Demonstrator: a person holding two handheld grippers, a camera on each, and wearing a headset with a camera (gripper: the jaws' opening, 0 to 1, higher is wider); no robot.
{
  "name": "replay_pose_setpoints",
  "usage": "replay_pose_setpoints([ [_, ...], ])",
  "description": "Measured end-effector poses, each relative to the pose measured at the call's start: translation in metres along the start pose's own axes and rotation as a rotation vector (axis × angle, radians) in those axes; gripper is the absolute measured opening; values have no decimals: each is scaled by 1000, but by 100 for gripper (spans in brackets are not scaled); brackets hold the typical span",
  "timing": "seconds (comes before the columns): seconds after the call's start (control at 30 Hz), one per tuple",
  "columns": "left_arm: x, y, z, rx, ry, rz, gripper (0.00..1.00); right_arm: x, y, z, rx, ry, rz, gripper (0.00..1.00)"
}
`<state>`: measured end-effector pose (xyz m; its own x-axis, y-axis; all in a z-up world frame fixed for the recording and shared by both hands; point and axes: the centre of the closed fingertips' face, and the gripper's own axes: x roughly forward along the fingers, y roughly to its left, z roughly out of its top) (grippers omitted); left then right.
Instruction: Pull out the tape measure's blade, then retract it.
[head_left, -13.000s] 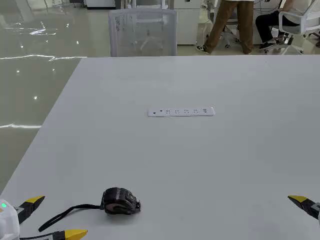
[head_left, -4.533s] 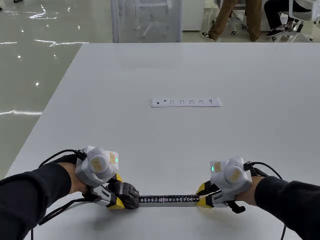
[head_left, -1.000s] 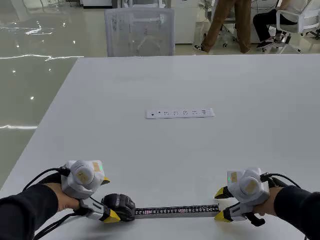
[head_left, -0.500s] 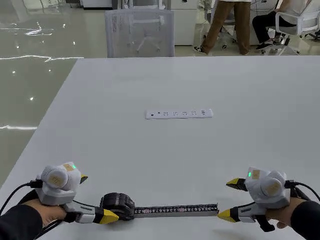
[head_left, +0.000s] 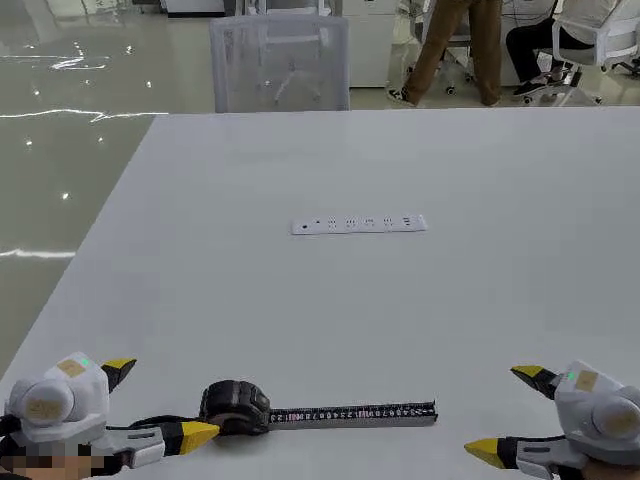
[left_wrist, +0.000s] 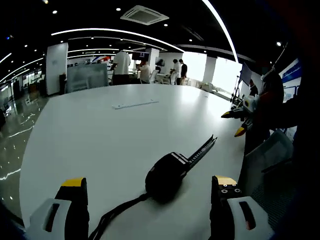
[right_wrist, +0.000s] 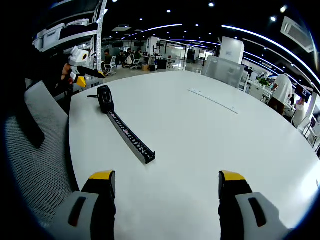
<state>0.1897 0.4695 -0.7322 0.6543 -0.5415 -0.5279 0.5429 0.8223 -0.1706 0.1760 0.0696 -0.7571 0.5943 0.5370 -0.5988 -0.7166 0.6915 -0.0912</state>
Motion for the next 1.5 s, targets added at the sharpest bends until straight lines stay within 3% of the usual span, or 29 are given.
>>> replay_pose_setpoints([
  [0.07,-6,9,1,57,-28,54,100,-8,-1,-1,12,-8,-15,87],
  [0.13,-9,7,-2,21,-31,43,100,-14,-3,-4,21,-4,-27,90],
  [0.33,-22,3,-12,55,-44,41,100,-36,-4,-18,28,4,-41,98],
  [0.5,-32,4,-21,41,-60,26,100,-50,-2,-37,19,37,-46,100],
  [0.67,-36,3,-31,43,-46,25,100,-66,-1,-51,76,35,-67,100],
  [0.83,-37,6,-31,39,-65,33,100,-69,1,-56,68,53,-56,100],
  [1.17,-33,6,-23,49,-69,27,100,-74,-8,-46,78,28,-80,100],
  [1.4,-32,6,-22,49,-70,29,100,-75,1,-51,76,52,-57,100],
  [1.5,-32,6,-22,51,-69,30,100,-74,3,-59,76,87,-51,97],
])
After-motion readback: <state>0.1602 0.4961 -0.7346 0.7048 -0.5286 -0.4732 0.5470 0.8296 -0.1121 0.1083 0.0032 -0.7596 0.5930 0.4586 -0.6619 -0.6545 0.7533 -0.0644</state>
